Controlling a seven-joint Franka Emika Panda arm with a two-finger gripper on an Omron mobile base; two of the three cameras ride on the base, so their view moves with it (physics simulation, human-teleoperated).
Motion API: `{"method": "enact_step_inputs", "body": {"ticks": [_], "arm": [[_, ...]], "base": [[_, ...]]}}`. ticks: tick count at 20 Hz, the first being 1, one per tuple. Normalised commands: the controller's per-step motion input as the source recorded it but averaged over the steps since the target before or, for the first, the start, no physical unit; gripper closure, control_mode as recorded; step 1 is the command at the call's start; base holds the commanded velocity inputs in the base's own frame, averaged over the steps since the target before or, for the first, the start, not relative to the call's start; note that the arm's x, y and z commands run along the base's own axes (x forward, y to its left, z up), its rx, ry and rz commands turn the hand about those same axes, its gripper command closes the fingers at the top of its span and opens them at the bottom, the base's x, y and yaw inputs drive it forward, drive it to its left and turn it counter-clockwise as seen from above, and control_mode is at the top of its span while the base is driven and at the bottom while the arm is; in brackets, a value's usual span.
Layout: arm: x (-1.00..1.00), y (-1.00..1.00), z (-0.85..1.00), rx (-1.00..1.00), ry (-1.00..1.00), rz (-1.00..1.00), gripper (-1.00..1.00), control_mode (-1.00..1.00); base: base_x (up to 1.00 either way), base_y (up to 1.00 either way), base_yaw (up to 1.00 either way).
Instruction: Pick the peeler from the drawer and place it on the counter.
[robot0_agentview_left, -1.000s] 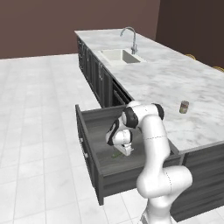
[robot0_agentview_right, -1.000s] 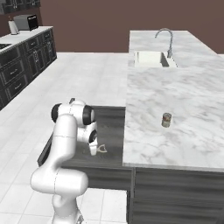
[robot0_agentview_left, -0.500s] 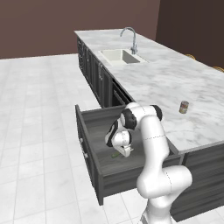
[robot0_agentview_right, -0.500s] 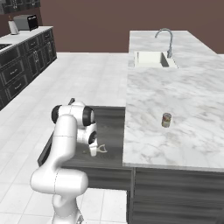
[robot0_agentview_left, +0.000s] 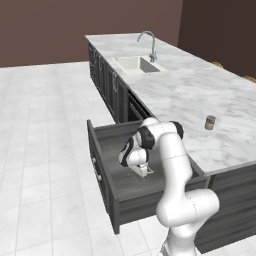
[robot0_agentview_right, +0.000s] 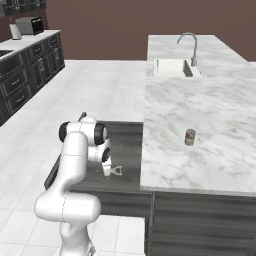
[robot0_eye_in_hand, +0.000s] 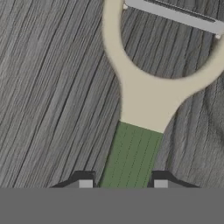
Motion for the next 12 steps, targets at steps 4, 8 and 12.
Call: {"method": "enact_step_inputs", "body": {"ticks": [4, 8, 12], "arm": [[0.00, 0.04, -0.07, -0.08, 0.00, 0.00, 1.00, -1.00], [-0.02, 0.00, 0.27, -0.10, -0.04, 0.00, 1.00, -1.00], [-0.06, 0.01, 0.96, -0.13, -0.16, 0.00, 1.00, -1.00]], "base": [[0.00, 0.00, 0.00], [0.00, 0.00, 0.00], [0.00, 0.00, 0.00]]}}
